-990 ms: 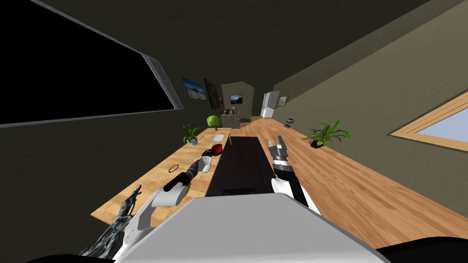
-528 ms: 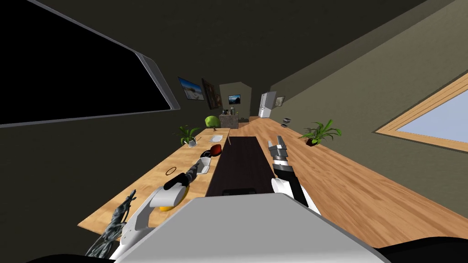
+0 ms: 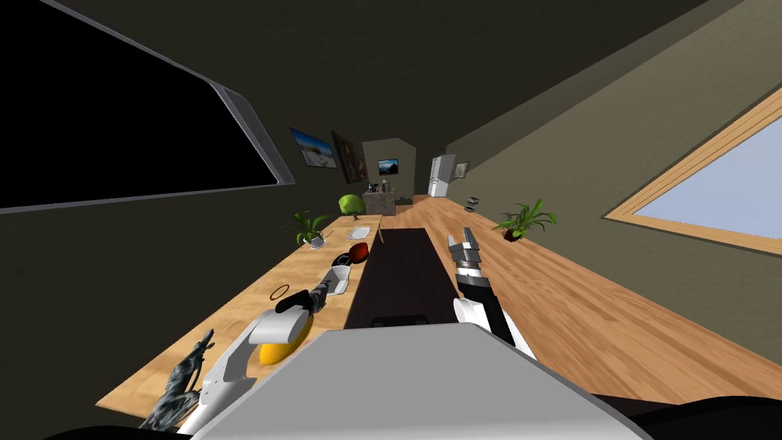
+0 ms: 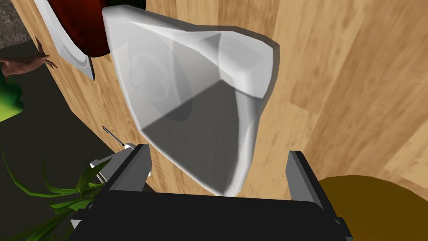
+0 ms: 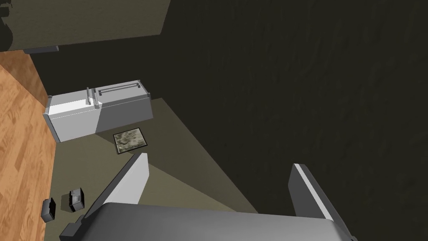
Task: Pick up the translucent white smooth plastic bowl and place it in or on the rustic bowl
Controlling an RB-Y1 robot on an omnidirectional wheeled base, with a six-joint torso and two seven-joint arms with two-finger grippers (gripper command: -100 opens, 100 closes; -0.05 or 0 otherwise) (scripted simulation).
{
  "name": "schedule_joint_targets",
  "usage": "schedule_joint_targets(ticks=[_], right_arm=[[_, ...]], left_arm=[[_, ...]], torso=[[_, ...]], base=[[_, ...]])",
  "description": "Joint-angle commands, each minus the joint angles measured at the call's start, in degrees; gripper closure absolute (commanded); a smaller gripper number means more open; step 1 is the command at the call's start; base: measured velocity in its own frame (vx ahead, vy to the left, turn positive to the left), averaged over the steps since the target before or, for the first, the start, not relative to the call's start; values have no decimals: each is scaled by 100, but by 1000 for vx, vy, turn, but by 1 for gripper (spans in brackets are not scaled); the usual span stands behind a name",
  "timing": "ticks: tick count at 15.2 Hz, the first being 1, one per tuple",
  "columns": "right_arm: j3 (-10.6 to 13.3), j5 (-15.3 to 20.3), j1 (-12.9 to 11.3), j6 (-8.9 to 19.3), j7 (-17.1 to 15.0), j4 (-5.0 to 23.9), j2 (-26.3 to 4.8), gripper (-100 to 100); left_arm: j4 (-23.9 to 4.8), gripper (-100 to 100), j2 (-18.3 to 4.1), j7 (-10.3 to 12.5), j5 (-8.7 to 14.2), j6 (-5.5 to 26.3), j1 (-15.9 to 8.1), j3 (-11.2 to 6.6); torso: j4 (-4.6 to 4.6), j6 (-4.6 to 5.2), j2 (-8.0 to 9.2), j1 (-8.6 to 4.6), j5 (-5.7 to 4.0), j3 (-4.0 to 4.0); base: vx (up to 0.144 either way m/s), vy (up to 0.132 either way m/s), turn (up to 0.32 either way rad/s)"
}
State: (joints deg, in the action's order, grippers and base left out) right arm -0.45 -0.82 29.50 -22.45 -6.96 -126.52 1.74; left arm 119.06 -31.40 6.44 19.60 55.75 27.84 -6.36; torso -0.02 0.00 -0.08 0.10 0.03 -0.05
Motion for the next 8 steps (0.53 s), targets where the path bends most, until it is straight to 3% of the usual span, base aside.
schedule_joint_targets(ticks=[1,8], right_arm=[[0,0,0,0,0,0,0,0],[0,0,0,0,0,0,0,0]], left_arm=[[-45,-100,-45,15,81,237,-12,0],[-117,-100,-164,61,299,853,-47,-10]], torso=[[0,0,0,0,0,0],[-1,0,-5,0,0,-3]], base=[[16,16,-70],[21,17,-76]])
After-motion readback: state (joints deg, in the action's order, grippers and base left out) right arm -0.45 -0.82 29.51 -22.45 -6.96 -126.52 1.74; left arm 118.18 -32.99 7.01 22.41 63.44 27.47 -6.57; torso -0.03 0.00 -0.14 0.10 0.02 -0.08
